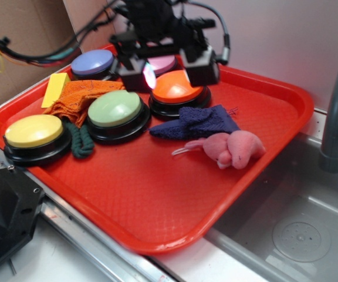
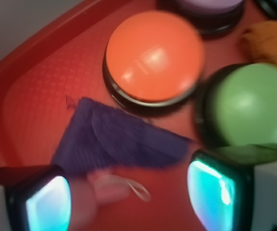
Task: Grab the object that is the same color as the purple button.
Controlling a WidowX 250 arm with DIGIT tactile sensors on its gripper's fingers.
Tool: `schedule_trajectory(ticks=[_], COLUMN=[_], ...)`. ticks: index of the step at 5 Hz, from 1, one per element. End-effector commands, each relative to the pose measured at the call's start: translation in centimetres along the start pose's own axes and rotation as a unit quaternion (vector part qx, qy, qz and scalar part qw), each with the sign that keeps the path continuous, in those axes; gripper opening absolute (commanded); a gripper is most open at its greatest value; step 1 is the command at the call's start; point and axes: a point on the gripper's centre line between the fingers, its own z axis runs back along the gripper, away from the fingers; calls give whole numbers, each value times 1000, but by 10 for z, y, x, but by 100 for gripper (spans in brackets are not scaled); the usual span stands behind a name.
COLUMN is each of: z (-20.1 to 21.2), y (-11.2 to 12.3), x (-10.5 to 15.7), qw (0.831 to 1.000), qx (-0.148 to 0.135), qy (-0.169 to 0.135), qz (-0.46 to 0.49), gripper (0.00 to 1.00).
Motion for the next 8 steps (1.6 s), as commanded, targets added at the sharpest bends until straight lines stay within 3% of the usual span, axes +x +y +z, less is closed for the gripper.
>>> schedule_trajectory(ticks=[1,2,3,4,7,8], z=[-33,-50,-50,-45,-21,-15], y=[-18,-18,-18,-22,-16,-15], x=[32,31,25,19,13,17], qw=[998,997,997,998,1000,999], qx=[8,4,-4,-2,-13,-20], qy=[8,13,31,18,-17,-16], qz=[70,79,76,53,9,-26], gripper=[100,100,73,0,0,0])
